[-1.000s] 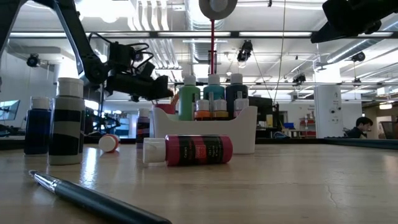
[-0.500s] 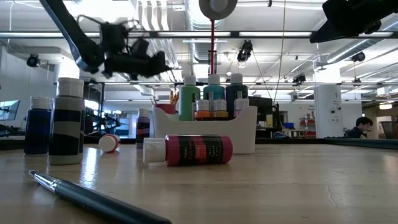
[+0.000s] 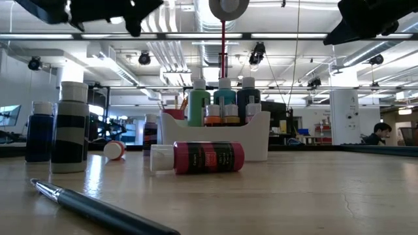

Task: Pick & Place Paint Supplies
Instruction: Put the violet paint bottle into the white bin

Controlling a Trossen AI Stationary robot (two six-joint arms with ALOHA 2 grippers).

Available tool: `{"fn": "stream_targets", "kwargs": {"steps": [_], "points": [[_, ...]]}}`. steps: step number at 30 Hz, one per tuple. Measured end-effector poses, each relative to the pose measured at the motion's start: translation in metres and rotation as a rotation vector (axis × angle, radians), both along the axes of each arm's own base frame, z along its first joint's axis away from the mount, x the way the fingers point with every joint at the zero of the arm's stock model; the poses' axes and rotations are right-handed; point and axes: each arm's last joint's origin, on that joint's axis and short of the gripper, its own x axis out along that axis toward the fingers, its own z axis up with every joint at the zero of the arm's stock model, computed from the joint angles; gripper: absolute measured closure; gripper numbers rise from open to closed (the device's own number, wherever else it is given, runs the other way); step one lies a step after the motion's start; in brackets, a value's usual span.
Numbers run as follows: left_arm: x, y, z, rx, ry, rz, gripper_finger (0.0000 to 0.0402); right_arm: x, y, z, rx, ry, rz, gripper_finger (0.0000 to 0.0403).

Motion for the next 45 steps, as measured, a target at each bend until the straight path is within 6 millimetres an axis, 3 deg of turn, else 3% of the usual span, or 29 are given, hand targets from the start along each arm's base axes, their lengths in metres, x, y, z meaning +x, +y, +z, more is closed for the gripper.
{"fn": "stream_targets", "kwargs": {"steps": [8, 11, 14, 19, 27, 36, 45], "points": [[-0.009, -0.067, 0.004, -0.012, 0.092, -0.183, 0.0301, 0.005, 0.003, 0.007, -0.017, 0.016, 0.024, 0.0222], [-0.007, -0.084, -0.005, 0.024, 0.187, -0.163, 0.0301, 0.007, 0.004, 0.012, -0.022, 0.017, 0.032, 0.0219], [-0.006, -0.093, -0.018, 0.064, 0.327, -0.027, 0.0301, 0.008, 0.005, 0.014, -0.018, 0.018, 0.039, 0.0218], [-0.007, -0.097, -0.045, 0.09, 0.614, 0.258, 0.0301, 0.009, 0.005, 0.016, -0.006, 0.031, 0.05, 0.0226], [-0.012, -0.092, -0.077, 0.014, 0.834, 0.44, 0.03, 0.009, 0.005, 0.016, -0.003, 0.026, 0.05, 0.025], [-0.016, -0.09, -0.13, -0.084, 0.834, 0.52, 0.0291, 0.009, 0.005, 0.016, -0.005, 0.028, 0.05, 0.027], [-0.023, -0.086, -0.176, -0.107, 0.661, 0.563, 0.0212, 0.009, 0.005, 0.016, -0.006, 0.028, 0.049, 0.0254]]}}
